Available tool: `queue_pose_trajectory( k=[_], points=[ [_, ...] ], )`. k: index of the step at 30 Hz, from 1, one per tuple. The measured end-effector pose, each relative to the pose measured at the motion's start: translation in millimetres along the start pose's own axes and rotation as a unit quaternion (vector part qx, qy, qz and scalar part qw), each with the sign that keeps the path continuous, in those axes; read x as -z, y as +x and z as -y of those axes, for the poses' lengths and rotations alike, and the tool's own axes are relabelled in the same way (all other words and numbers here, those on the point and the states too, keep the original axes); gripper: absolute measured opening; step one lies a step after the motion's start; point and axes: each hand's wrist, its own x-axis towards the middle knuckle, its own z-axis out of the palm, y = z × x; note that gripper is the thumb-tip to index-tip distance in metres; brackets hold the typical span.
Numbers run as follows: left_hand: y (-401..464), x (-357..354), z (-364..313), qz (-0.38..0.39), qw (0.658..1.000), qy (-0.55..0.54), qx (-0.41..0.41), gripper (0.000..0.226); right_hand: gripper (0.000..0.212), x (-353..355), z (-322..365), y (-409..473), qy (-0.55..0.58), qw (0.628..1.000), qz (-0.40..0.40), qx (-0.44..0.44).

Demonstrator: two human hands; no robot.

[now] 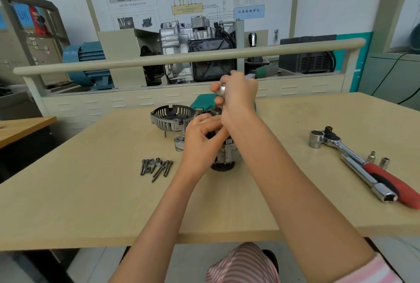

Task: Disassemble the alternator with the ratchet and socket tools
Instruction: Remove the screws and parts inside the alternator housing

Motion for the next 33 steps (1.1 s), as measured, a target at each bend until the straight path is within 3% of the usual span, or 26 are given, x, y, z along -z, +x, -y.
queue_pose_trajectory(
  k=[2,5,7,10,13,15,19,22,24,26,28,30,32,33],
  points=[
    [0,0,1,0.011,1.000,0.010,0.001,0.018,0.024,3,8,3,-0.019,0.993,0.077,-0.089],
    [0,3,3,0.031,0.999,0.024,-0.005,0.022,0.026,8,18,9,0.000,0.951,0.209,-0.228],
    [0,4,3,0.042,0.999,0.025,-0.016,0.024,0.023,10,19,12,0.005,0.933,0.248,-0.260],
    [1,5,4,0.037,0.999,0.015,-0.036,0.025,0.024,6,14,8,0.003,0.958,0.185,-0.221],
    [1,4,2,0.030,0.999,0.002,-0.025,0.049,0.018,-2,1,1,-0.021,0.999,0.021,-0.020],
    [2,2,1,0.019,1.000,0.006,0.006,0.057,0.014,-4,-5,-1,-0.041,0.998,-0.015,0.047],
    [1,2,1,0.028,0.999,0.012,0.016,0.020,0.023,-2,9,2,-0.060,0.988,0.084,-0.114],
    [2,5,1,0.055,0.998,0.016,0.011,0.034,0.027,3,17,11,-0.016,0.953,0.186,-0.237],
    [3,7,1,0.061,0.998,0.019,-0.008,0.040,0.024,6,18,12,-0.008,0.938,0.226,-0.263],
    [3,9,4,0.061,0.998,0.005,-0.027,0.038,0.024,4,14,7,-0.004,0.951,0.197,-0.236],
    [3,8,5,0.059,0.998,-0.002,-0.034,0.029,0.022,1,6,2,0.006,0.988,0.094,-0.123],
    [3,6,4,0.053,0.999,-0.006,-0.012,0.026,0.017,-1,-1,-1,0.014,1.000,-0.006,0.003],
    [3,4,4,0.033,0.999,-0.005,-0.003,0.040,0.016,0,0,-1,0.006,1.000,-0.014,0.011],
    [2,3,5,0.029,1.000,-0.004,-0.001,0.034,0.019,1,3,1,-0.013,1.000,0.011,-0.022]
  ],
)
